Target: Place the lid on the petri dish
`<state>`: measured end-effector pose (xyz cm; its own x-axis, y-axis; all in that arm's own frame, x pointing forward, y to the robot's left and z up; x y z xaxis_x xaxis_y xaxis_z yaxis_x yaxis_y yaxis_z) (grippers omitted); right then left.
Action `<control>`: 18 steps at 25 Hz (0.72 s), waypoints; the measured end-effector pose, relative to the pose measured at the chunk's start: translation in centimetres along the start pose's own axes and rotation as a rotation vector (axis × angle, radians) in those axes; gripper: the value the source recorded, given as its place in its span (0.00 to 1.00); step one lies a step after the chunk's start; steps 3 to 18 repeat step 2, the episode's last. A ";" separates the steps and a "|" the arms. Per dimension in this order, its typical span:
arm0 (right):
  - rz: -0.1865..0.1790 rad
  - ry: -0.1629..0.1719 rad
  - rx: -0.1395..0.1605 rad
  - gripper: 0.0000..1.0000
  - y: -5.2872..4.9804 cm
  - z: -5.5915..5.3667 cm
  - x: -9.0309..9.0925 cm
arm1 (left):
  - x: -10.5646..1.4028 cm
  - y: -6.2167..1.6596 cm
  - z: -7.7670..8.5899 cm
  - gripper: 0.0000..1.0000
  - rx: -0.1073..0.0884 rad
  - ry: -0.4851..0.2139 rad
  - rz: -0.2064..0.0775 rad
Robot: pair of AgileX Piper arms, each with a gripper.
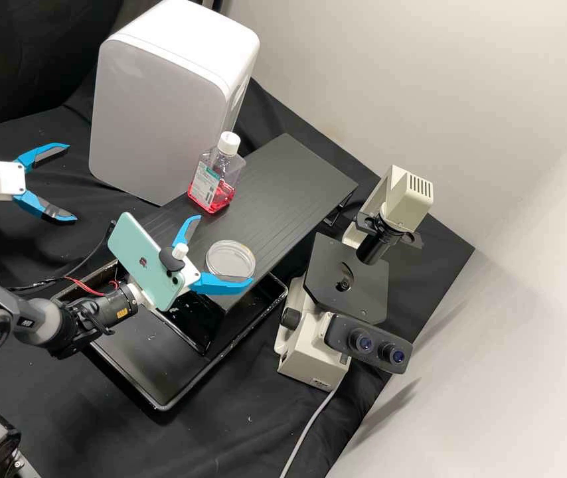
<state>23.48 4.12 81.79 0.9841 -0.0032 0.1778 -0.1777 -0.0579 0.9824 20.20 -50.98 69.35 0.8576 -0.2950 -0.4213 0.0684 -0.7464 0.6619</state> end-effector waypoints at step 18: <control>0.016 0.014 0.004 1.00 0.2 -0.2 0.0 | 0.0 0.00 0.0 1.00 -0.007 0.000 0.000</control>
